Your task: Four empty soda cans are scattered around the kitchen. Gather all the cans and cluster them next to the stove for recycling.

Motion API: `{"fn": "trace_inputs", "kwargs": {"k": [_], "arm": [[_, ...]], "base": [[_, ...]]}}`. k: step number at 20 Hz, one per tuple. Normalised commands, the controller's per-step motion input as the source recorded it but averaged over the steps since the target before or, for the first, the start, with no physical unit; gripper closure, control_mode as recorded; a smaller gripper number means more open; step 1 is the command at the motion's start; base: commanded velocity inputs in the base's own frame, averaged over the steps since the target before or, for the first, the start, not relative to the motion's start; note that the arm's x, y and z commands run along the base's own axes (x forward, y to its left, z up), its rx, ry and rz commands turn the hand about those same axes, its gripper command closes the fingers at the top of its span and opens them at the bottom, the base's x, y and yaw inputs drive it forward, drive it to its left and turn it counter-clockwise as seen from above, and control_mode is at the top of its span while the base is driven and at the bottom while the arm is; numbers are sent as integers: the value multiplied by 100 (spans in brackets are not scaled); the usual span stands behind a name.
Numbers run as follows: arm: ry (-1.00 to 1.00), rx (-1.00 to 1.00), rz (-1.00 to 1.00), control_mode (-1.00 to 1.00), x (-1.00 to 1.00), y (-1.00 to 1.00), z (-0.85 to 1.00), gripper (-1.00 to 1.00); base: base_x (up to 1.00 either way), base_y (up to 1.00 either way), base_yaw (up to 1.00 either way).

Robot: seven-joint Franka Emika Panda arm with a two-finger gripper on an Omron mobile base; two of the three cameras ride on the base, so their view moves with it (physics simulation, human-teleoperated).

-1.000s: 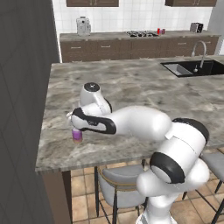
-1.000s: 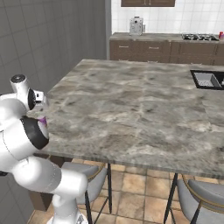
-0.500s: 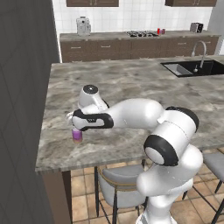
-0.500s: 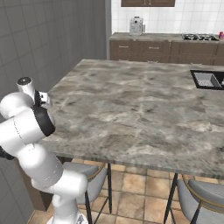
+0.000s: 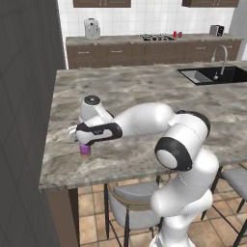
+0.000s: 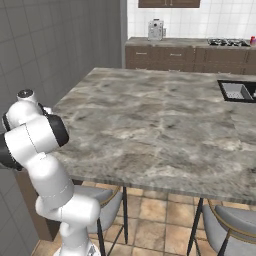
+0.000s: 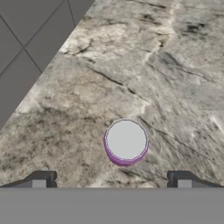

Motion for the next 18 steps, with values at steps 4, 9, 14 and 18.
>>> {"fn": "trace_inputs", "kwargs": {"k": [4, 9, 14, 18], "arm": [[0, -1, 0, -100, 2, 1, -24, -100], [0, 0, 0, -100, 21, 0, -1, -100], [0, 0, 0, -100, 15, 0, 0, -100], [0, 0, 0, -100, 0, 3, -11, -100]], "base": [[0, 0, 0], [0, 0, 0], [0, 0, 0], [0, 0, 0]]}}
